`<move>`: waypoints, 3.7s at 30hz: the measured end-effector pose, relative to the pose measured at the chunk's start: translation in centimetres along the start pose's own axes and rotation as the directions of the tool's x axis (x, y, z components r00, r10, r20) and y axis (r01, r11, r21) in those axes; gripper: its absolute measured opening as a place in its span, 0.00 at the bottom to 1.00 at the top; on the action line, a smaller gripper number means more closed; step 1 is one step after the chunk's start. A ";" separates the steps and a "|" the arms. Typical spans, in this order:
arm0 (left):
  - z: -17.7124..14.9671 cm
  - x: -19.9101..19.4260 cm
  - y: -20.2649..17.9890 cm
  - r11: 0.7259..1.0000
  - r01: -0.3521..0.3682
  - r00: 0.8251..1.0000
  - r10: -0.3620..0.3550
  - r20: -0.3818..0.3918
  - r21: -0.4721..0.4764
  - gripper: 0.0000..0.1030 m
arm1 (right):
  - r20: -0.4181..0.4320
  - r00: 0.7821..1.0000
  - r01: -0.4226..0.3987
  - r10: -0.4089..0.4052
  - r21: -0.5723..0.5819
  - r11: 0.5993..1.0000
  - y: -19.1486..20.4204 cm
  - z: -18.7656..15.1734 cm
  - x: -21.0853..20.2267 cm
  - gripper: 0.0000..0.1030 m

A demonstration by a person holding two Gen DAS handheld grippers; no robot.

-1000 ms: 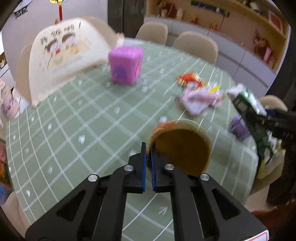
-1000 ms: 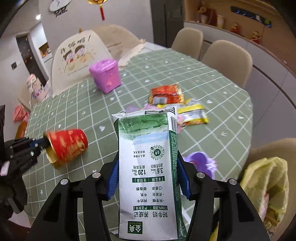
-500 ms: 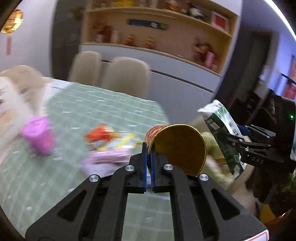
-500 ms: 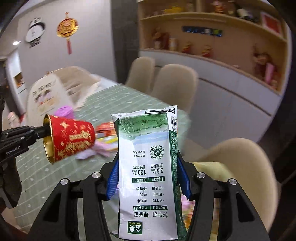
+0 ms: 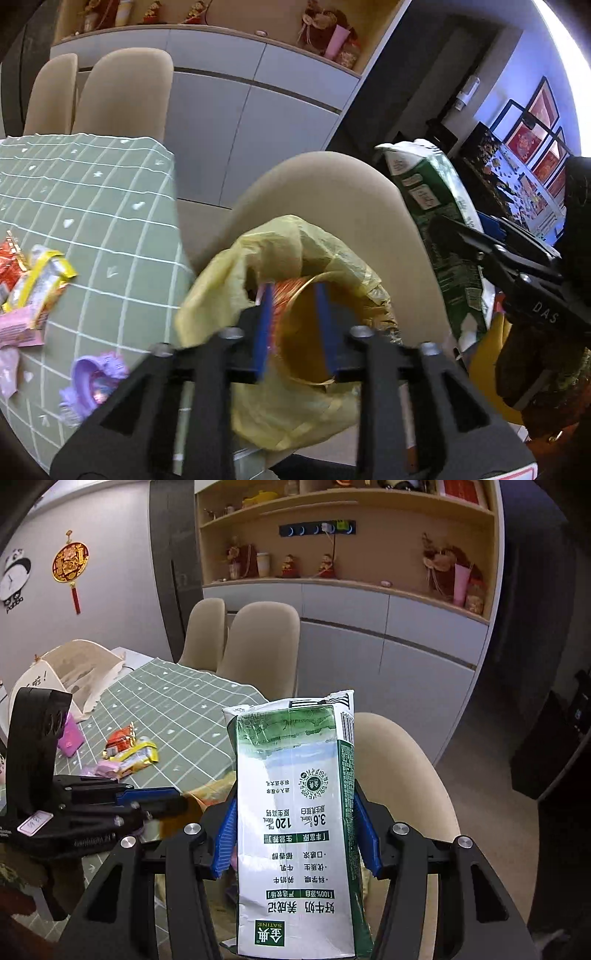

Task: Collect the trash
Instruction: 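Carry the red cup and milk carton into the yellow bag and release both, then grasp the purple wrapper on the table with the left tool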

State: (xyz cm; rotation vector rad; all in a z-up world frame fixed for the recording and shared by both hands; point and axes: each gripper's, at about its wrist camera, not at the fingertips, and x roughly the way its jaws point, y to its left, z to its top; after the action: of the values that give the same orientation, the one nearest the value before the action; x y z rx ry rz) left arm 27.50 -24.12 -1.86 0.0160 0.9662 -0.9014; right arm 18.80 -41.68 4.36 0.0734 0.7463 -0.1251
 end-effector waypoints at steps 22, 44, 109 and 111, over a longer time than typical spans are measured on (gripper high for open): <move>-2.6 -7.7 9.8 0.929 -0.161 0.975 0.203 0.093 -0.334 0.43 | -0.399 0.909 -0.117 0.121 0.035 0.993 2.7 -6.8 14.1 0.50; -9.1 -15.0 17.9 0.864 -0.224 0.956 0.285 0.071 -0.452 0.54 | -0.227 0.970 -0.075 0.088 0.065 0.995 5.1 -3.4 7.5 0.54; -15.1 -17.7 27.3 0.664 -0.474 0.829 0.558 -0.038 -0.578 0.03 | -0.356 0.842 -0.503 0.406 -0.245 0.829 30.6 -0.4 12.9 0.52; -16.2 -19.2 27.0 0.645 -0.472 0.822 0.568 -0.036 -0.600 0.03 | -0.375 0.830 -0.517 0.413 -0.240 0.822 32.2 -1.1 13.4 0.52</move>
State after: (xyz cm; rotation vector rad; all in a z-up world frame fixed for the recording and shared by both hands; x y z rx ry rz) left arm 29.36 12.22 -7.65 -0.2915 0.9829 -0.0286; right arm 32.29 -10.81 -4.80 -0.0484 1.0324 0.5045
